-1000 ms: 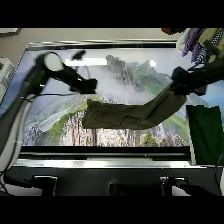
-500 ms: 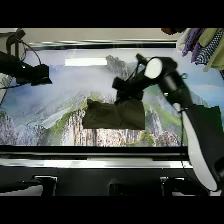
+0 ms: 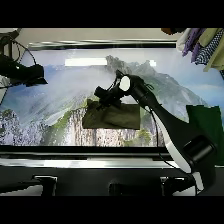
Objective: Fold the clothes and pants, and hang the long-sleeved shirts on hangers.
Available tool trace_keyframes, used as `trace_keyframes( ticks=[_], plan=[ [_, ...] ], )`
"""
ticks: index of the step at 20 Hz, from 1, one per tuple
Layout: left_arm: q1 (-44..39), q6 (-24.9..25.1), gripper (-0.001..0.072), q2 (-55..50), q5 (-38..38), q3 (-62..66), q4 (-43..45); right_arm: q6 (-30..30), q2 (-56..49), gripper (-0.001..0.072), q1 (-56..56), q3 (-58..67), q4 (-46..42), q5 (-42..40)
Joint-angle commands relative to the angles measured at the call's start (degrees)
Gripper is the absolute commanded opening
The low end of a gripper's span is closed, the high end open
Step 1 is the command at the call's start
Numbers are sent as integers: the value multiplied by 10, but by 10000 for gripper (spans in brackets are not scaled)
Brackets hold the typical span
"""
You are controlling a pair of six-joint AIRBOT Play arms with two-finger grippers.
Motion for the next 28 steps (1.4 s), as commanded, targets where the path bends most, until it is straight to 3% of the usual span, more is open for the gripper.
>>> trace_keyframes(
  ticks=[1,5,7,8,9,13,14,17,22,25,28],
  plan=[
    [1,-1,17,0,-1,0,0,-5,-23,31,2,0,20,-43],
    [1,-1,17,0,-1,0,0,-35,-30,72,6,0,50,-53],
    [1,-1,17,0,-1,0,0,-53,-30,277,18,0,50,-66],
    [1,-1,17,0,-1,0,0,-75,-30,346,25,0,53,-76],
    [1,-4,17,0,-1,0,0,-91,-29,369,32,0,62,-75],
    [1,-10,17,0,-1,0,0,-111,1,389,11,1,73,-48],
    [1,-10,17,0,-1,0,0,-124,17,424,-10,1,73,-31],
    [1,-9,17,0,-1,0,0,-198,71,475,-113,1,68,64],
    [1,-9,17,0,-8,0,0,-299,97,476,-318,-25,57,200],
    [1,-9,17,0,-12,0,0,-361,97,482,-374,-115,87,199],
    [1,-9,18,0,-12,0,0,-404,96,482,-374,-213,110,136]
  ],
)
